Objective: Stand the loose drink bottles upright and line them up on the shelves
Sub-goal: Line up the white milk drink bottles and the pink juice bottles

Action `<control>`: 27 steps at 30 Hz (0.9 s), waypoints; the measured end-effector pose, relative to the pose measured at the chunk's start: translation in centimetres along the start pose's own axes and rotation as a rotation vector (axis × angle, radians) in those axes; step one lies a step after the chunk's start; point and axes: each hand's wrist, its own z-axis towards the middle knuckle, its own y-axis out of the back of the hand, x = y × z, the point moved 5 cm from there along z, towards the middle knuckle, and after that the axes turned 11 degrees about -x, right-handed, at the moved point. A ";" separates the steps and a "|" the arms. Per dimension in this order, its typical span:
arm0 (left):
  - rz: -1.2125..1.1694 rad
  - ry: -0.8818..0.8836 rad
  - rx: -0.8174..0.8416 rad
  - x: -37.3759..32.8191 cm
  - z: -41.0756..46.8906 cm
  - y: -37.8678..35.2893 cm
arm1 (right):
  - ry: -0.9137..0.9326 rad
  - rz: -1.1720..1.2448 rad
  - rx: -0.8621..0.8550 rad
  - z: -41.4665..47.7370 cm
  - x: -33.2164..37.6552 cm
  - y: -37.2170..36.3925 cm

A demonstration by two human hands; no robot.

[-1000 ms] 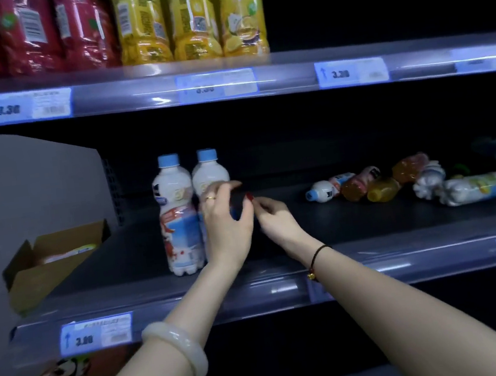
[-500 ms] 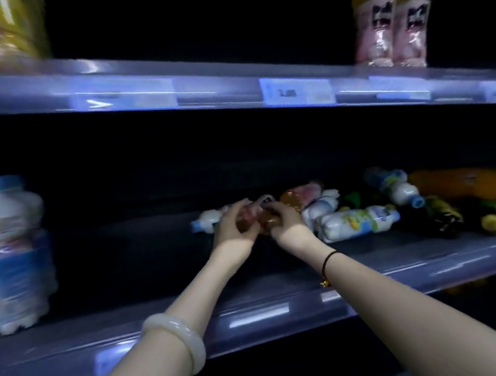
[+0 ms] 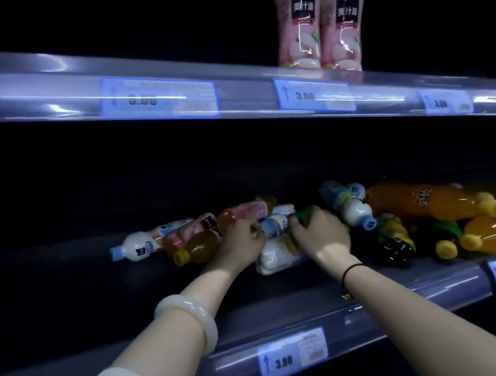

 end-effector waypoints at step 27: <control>0.772 -0.110 0.296 -4.4 3.6 -3.6 | -0.818 0.452 0.498 0.2 -4.8 -3.1</control>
